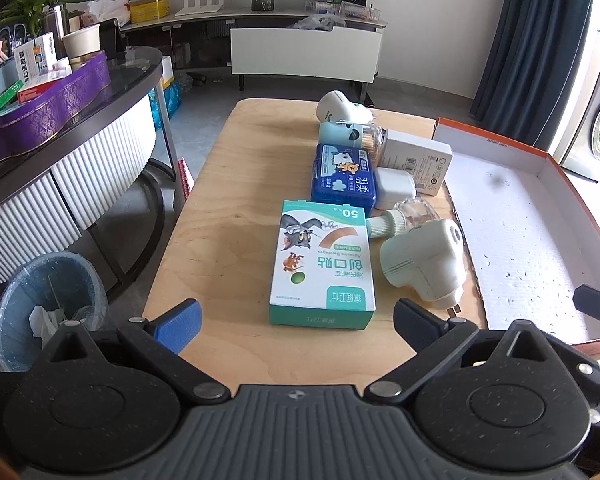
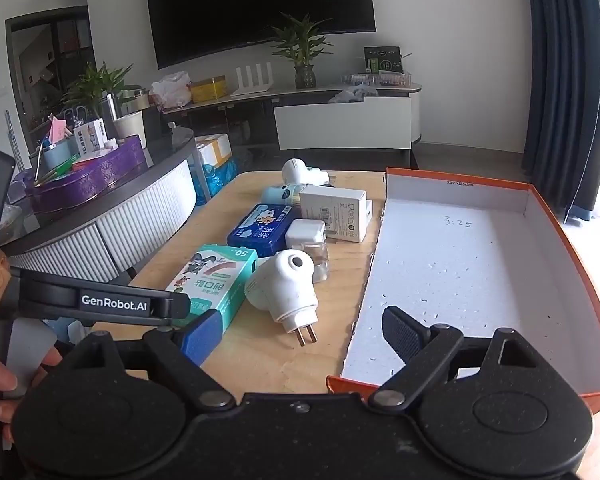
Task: Organize rigid objects
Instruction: 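Move left tool to green bandage box while right tool approaches white plug device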
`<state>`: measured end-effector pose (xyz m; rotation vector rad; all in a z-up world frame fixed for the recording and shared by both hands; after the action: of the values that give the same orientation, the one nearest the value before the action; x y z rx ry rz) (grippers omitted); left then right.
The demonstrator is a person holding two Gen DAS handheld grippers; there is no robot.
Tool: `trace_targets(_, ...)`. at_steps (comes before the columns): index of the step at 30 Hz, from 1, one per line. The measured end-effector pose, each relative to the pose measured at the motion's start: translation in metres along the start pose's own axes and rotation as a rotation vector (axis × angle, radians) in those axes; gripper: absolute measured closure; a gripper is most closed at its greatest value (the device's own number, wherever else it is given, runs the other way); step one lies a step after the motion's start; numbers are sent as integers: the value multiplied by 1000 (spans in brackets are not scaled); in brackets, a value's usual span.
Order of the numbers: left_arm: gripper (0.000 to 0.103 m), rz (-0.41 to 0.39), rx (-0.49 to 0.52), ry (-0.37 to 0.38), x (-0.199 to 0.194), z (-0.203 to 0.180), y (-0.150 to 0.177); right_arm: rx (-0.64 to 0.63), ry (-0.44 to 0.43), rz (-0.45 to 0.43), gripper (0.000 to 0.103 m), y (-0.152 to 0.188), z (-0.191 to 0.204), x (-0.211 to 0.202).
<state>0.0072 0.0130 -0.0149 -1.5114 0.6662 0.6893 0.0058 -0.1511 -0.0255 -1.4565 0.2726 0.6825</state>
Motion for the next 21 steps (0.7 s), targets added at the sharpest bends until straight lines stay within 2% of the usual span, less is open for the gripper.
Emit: trace_targets(21, 0, 9, 11, -6, 8, -4, 0, -1, -30, 38, 1, 3, 2, 12)
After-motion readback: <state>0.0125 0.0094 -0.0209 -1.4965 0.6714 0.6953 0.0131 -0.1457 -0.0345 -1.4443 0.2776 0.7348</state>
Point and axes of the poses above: each gripper's, at about its wrist camera, not at the fingertips, and x roughly the way its jaws point, z to its left, y to its underside, the point moved 2 cm from there along x, roughly the way its jaws point, and after that the axes turned 1 degree about z, right-handed, at the moved point
